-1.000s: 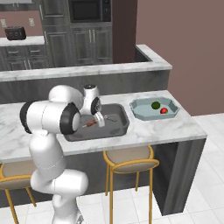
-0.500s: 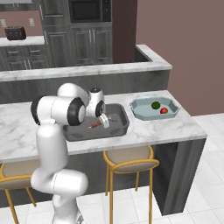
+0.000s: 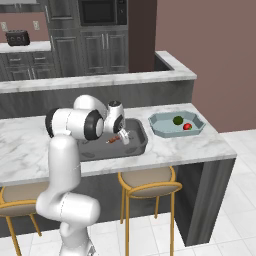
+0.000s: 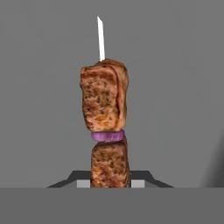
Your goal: Place the cold items (lime and tomato) from the fridge in one tupperware on the dining counter. Place the warm items (hot dog and kebab skewer) in the stove area in another tupperware.
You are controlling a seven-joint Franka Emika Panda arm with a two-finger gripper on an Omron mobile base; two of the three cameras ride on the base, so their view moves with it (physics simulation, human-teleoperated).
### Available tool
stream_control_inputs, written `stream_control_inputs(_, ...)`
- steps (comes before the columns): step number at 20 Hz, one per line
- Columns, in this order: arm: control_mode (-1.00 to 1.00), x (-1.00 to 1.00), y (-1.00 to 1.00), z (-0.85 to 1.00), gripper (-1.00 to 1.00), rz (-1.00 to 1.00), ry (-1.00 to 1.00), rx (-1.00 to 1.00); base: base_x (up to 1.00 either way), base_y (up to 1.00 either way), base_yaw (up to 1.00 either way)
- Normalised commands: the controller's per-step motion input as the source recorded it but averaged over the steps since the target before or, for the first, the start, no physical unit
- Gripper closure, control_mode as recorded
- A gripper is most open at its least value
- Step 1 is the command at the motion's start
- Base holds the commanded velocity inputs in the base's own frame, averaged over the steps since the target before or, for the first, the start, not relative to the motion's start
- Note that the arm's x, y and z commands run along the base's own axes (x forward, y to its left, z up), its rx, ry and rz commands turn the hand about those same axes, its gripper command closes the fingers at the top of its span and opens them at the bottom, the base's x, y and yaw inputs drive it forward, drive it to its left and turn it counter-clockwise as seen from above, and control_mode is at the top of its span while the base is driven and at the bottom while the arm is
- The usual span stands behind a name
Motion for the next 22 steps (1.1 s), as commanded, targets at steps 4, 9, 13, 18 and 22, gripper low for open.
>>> stream_control_inputs(4,-1.00,0.00,-0.24,0.00,-1.00,0.00,-0.24,0.08,0.00,0.00,0.00)
stream_control_inputs(9,-1.00,0.00,-0.19,0.10,-1.00,0.00,-0.29,0.07,0.00,0.00,0.00)
stream_control_inputs(13,-1.00,-0.35,-0.29,0.95,-1.00,0.00,-0.12,0.15,0.00,0.00,0.00)
stream_control_inputs(18,-1.00,-0.32,-0.18,1.00,-1.00,0.00,0.00,0.09,0.00,0.00,0.00)
stream_control_inputs(22,-1.00,-0.49,-0.07,1.00,-1.00,0.00,0.03,0.03,0.00,0.00,0.00)
